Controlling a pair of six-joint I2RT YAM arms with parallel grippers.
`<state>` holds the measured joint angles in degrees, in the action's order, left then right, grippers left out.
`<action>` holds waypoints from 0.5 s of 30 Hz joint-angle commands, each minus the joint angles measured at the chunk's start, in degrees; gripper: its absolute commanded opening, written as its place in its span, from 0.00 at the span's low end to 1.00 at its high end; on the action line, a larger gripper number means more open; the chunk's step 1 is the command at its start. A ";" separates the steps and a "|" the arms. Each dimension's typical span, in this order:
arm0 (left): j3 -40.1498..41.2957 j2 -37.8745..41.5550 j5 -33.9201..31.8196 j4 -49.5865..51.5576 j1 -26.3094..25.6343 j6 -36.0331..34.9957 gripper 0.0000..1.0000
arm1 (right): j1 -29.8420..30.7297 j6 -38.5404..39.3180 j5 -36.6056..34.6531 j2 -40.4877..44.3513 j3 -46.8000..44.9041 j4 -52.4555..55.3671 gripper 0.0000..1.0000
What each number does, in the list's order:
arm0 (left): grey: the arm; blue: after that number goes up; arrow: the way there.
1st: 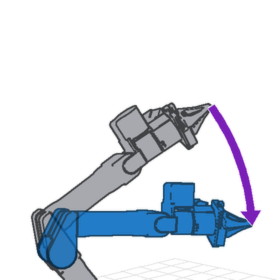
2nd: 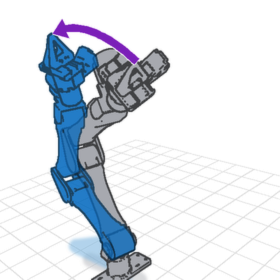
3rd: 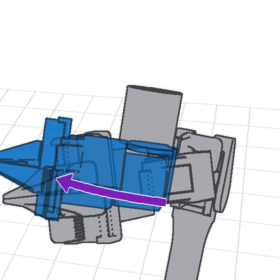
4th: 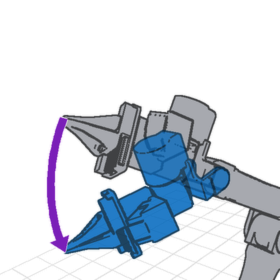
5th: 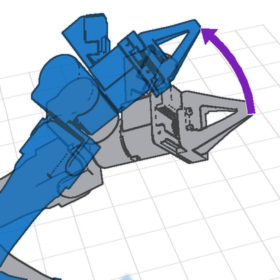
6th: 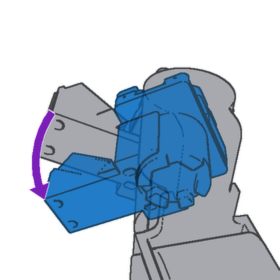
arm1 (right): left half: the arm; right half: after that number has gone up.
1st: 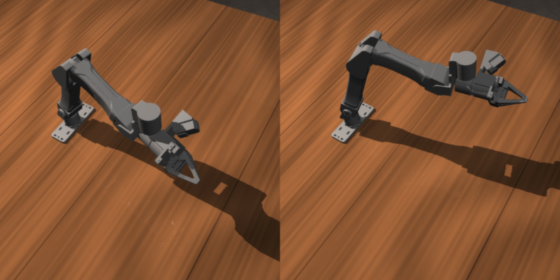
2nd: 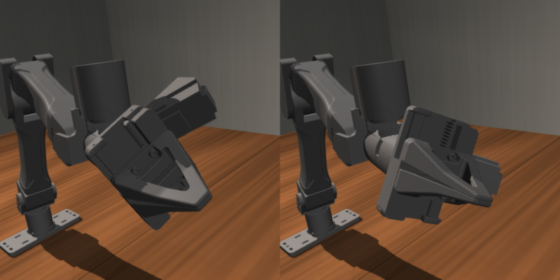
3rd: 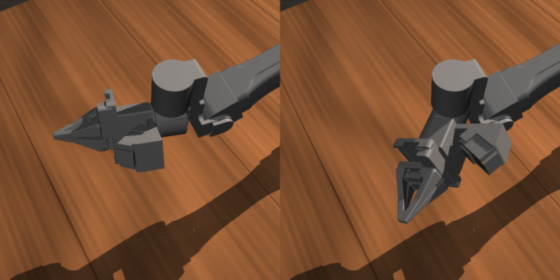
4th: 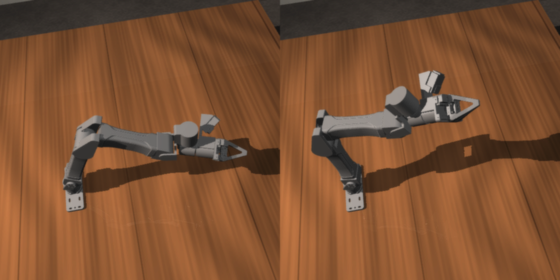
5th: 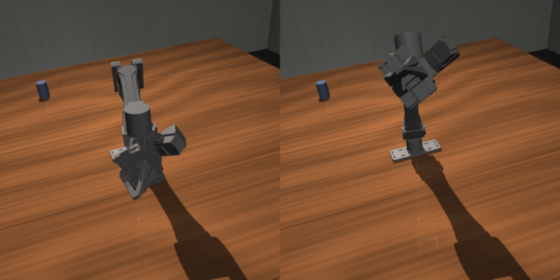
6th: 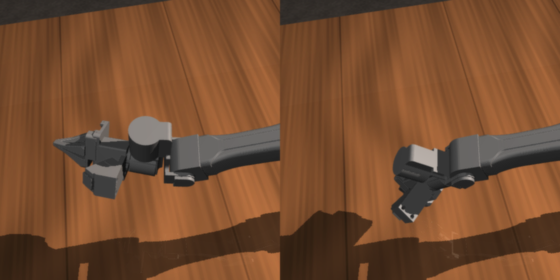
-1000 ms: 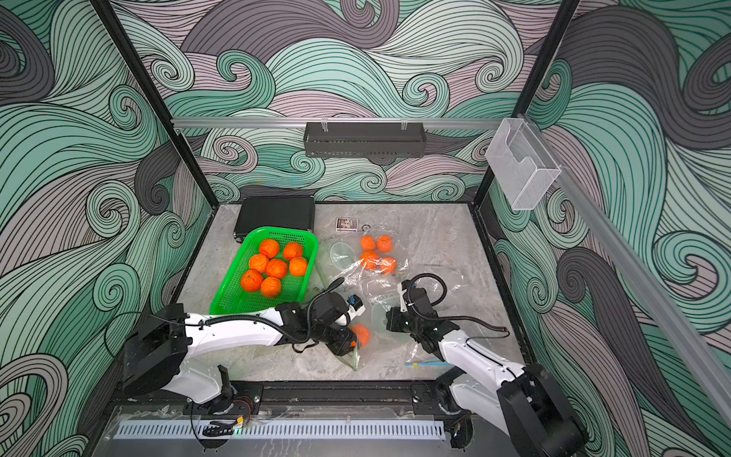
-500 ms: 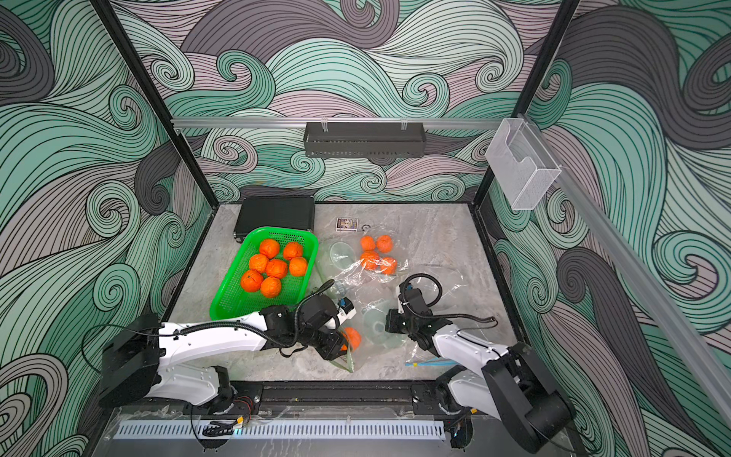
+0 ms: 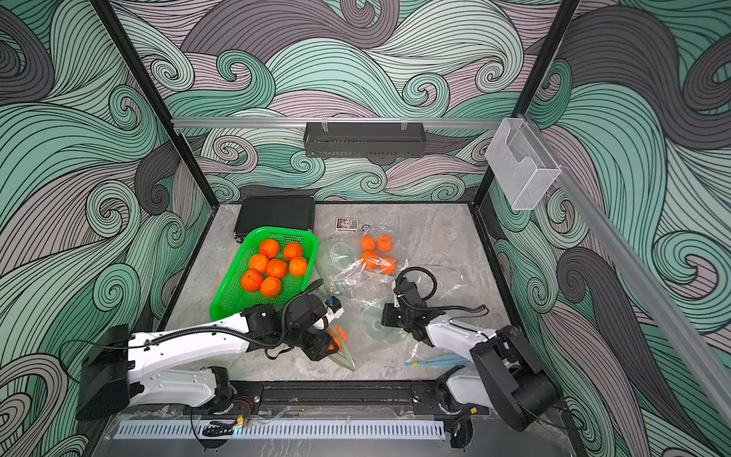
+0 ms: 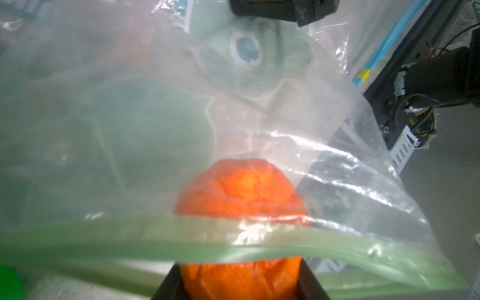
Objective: Open the zip-top bag and take out the orange
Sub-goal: Place the orange in the basket.
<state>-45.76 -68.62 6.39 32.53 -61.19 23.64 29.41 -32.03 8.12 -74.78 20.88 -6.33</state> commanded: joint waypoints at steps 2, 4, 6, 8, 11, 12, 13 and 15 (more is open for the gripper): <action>-3.46 4.15 -4.52 13.61 1.17 2.40 0.18 | 0.39 -0.41 -1.65 -0.76 -0.23 3.08 0.06; -4.20 6.56 -6.29 16.69 1.79 3.07 0.18 | 0.39 -0.41 -1.53 -0.72 -0.33 3.00 0.06; -4.30 9.42 -8.17 17.47 2.76 4.08 0.18 | 0.39 -0.43 -1.52 -0.71 -0.32 2.99 0.06; -4.49 12.01 -10.14 17.21 3.67 5.19 0.18 | 0.39 -0.38 -1.47 -0.71 -0.23 3.06 0.06; -5.43 15.14 -10.67 17.37 5.75 5.84 0.17 | 0.39 -0.35 -1.37 -0.55 -0.23 3.08 0.06; -5.81 15.88 -11.29 17.56 6.78 6.10 0.17 | 0.39 -0.31 -1.42 -0.50 -0.32 3.08 0.06; -5.99 16.27 -12.09 17.54 8.16 6.39 0.17 | 0.36 -0.31 -1.37 -0.34 -0.40 3.07 0.06; -6.19 16.13 -13.30 16.73 12.52 6.93 0.18 | 0.39 -0.36 -1.39 -0.28 -0.41 2.99 0.06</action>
<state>-49.98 -52.71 -2.92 47.55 -52.53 28.56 29.41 -32.01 8.10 -74.78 20.88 -6.37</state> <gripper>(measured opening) 0.456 0.061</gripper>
